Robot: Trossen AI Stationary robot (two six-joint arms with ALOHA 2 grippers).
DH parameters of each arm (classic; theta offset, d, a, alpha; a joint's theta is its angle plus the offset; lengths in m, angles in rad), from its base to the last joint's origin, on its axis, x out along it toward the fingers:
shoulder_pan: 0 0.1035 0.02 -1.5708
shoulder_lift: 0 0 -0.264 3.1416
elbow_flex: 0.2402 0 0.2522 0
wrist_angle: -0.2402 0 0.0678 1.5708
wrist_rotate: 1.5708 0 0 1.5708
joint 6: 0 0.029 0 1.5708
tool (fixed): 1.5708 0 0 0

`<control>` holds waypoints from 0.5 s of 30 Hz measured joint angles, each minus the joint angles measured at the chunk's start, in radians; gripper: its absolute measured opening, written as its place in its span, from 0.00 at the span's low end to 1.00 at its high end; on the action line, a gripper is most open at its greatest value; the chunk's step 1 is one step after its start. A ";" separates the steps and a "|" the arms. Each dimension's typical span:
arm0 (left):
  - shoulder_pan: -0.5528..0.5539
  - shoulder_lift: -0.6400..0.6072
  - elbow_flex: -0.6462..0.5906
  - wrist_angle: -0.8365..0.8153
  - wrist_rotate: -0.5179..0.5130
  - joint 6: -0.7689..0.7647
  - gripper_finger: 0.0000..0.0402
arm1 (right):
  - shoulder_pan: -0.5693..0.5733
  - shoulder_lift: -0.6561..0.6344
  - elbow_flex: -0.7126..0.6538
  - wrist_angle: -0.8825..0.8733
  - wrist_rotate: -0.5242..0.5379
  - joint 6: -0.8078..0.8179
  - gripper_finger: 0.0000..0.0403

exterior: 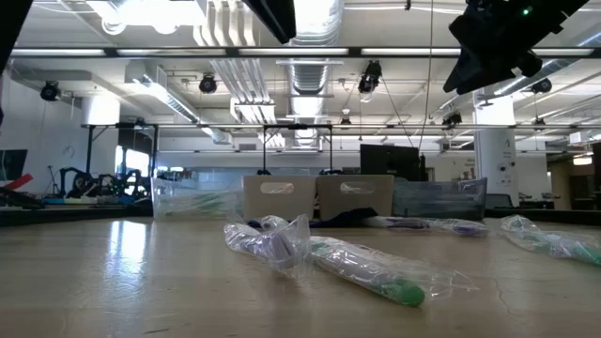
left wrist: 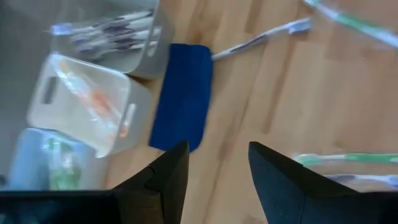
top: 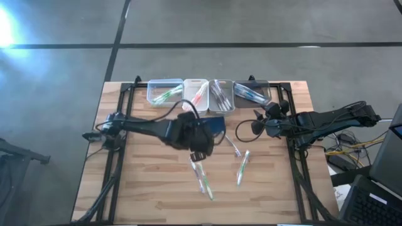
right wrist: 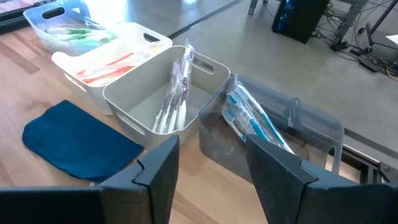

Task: Pick & Place Toothbrushes
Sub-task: Put the green toothbrush into the transparent bin

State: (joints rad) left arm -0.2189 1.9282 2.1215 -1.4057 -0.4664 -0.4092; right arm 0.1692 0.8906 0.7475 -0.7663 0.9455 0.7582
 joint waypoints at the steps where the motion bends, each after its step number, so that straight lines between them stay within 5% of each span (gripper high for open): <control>1: -0.014 0.000 -0.014 -0.001 -0.036 -0.003 0.43 | 0.000 0.000 0.000 0.004 0.000 0.000 0.45; 5: -0.065 0.000 -0.085 0.008 -0.158 -0.025 0.43 | 0.000 0.000 0.000 0.066 -0.001 0.000 0.47; 15: -0.112 -0.152 -0.434 0.293 -0.163 -0.019 0.43 | 0.001 0.000 0.000 0.182 -0.004 -0.003 0.49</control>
State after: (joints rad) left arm -0.3313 1.7766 1.6875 -1.1130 -0.6292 -0.4286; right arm 0.1699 0.8906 0.7479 -0.5846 0.9412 0.7551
